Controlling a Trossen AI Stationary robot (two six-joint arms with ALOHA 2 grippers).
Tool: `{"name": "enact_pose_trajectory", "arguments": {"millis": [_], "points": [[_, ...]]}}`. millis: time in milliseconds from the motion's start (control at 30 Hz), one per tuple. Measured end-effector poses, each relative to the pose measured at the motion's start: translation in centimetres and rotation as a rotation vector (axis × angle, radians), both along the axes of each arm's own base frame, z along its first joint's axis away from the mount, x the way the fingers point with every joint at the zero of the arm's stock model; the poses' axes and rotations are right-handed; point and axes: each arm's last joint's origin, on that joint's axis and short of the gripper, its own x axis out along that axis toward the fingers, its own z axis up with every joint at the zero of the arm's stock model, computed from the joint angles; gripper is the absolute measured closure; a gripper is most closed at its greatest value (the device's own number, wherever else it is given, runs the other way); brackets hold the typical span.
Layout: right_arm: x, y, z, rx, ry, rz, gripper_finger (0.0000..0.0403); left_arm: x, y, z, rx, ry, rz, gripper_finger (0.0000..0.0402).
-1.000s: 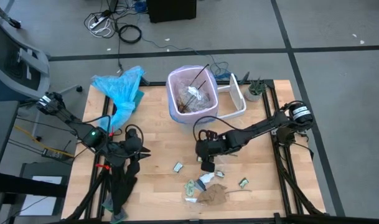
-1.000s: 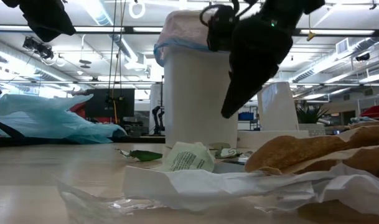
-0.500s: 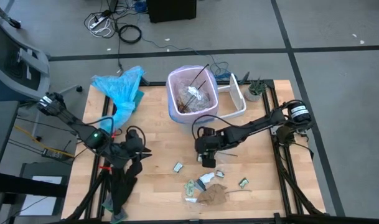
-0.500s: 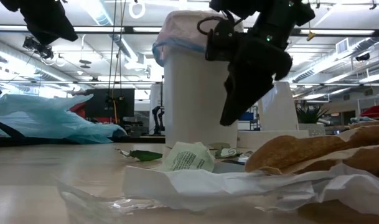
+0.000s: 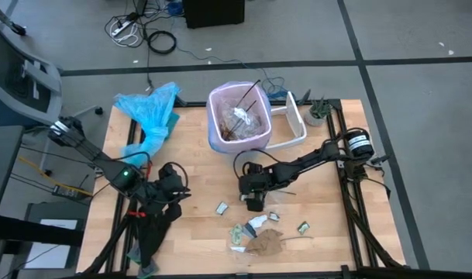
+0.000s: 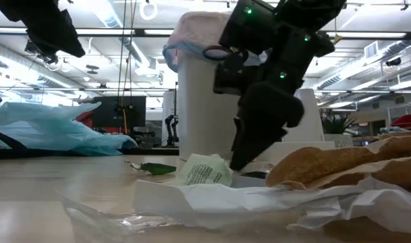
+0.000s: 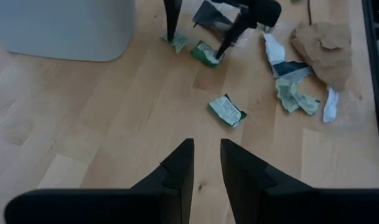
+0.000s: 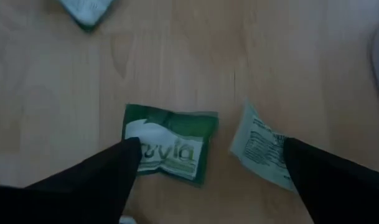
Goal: Place trash/remove bag and relplace
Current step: Put the green plastic material and light green plastic material into the trash bin
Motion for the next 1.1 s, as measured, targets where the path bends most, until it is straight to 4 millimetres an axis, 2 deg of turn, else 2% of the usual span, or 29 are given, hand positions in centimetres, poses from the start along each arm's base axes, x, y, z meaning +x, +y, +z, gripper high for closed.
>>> {"name": "enact_pose_trajectory", "arguments": {"millis": [67, 167, 333, 500, 567, 700, 767, 933, 1100], "points": [[0.1, 0.0, -0.6, 0.025, 0.011, -0.019, 0.0028, 0.1, -0.1, -0.1, -0.001, 0.000, 0.001, 0.0314], [0.3, 0.1, -0.9, 0.051, 0.001, -0.047, 0.0080, 0.2, -0.1, -0.1, -0.005, -0.005, 0.001, 0.0314], [0.5, 1.1, -0.6, 0.082, -0.052, -0.045, 0.0212, 0.2, -0.1, -0.1, -0.002, -0.004, -0.001, 0.0314], [0.8, 2.4, -0.3, 0.183, -0.109, -0.069, 0.0353, 0.2, -0.1, -0.1, 0.001, -0.003, -0.003, 0.0314], [0.9, 3.0, 0.0, 0.258, -0.102, -0.069, 0.0387, 0.2, -0.1, -0.1, 0.007, -0.001, -0.009, 0.0314], [1.5, 4.0, 1.5, 0.425, -0.070, -0.062, 0.0381, 0.2, -0.1, -0.1, 0.040, 0.004, -0.040, 0.0314], [2.1, 4.6, 2.9, 0.464, -0.072, -0.070, 0.0383, 0.2, -0.1, -0.1, 0.044, 0.000, -0.046, 0.0314], [3.4, 6.0, 8.2, 0.378, -0.105, -0.036, 0.0396, 0.3, -0.2, 0.0, 0.028, -0.014, -0.048, 0.0314], [4.0, 6.0, 15.0, 0.241, -0.121, -0.039, 0.0397, 0.3, -0.2, 0.0, 0.031, -0.011, -0.054, 0.0314]]}}
